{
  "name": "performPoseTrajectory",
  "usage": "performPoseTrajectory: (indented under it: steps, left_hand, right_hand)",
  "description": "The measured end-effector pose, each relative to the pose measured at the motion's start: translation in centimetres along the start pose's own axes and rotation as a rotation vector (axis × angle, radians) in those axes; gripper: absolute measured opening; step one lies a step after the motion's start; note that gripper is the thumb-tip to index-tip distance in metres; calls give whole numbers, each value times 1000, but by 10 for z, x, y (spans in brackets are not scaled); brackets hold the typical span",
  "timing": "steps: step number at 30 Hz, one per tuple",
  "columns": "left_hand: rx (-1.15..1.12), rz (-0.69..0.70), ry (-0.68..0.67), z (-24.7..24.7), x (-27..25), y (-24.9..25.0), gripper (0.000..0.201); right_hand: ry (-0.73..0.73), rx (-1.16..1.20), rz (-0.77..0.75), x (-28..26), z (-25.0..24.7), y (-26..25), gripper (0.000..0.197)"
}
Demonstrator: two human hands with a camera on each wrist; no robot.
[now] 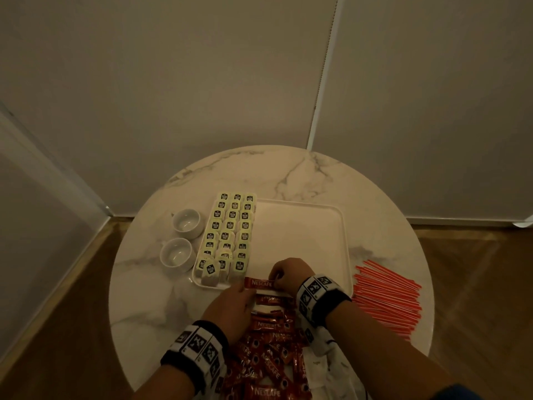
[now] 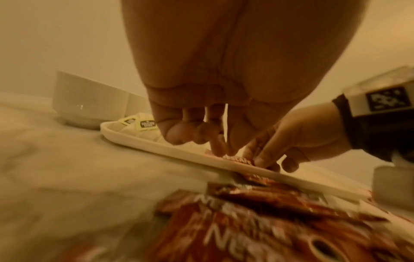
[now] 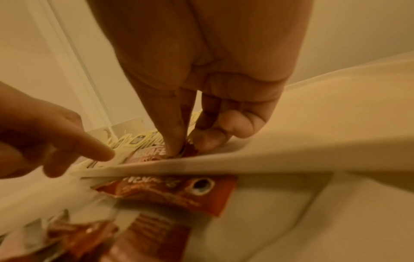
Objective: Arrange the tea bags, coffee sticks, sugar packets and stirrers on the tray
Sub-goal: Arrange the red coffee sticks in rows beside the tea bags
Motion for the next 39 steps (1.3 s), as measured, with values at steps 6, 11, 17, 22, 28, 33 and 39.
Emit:
performPoseTrajectory:
  steps: [6, 11, 17, 22, 28, 33, 39]
  left_hand:
    - [144, 12, -20, 13, 0, 1, 49]
    - [175, -1, -25, 15, -1, -1, 56]
    - [169, 23, -12, 14, -1, -2, 55]
    - [83, 90, 50, 12, -4, 1, 46]
    - [108, 151, 71, 16, -5, 6, 25]
    - [199, 145, 41, 21, -2, 6, 27]
    - [188, 145, 45, 20, 1, 10, 23]
  right_hand:
    - [17, -52, -51, -2, 0, -2, 18]
    - [20, -62, -77, -4, 1, -3, 18]
    - [0, -61, -95, -5, 0, -3, 21]
    - [74, -2, -73, -7, -6, 2, 20]
    - [117, 42, -120, -33, -11, 4, 17]
    - [2, -94, -136, -54, 13, -3, 23]
    - [-7, -184, -148, -60, 36, -5, 28]
Point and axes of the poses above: each hand's wrist, its own x-axis towards the middle knuckle, its own z-axis out of the palm, y = z × x, the point moved 6 cm from there along x, towards the middle knuckle, and after that the axes turned 1 degree about -z, right-handed, at the moved point
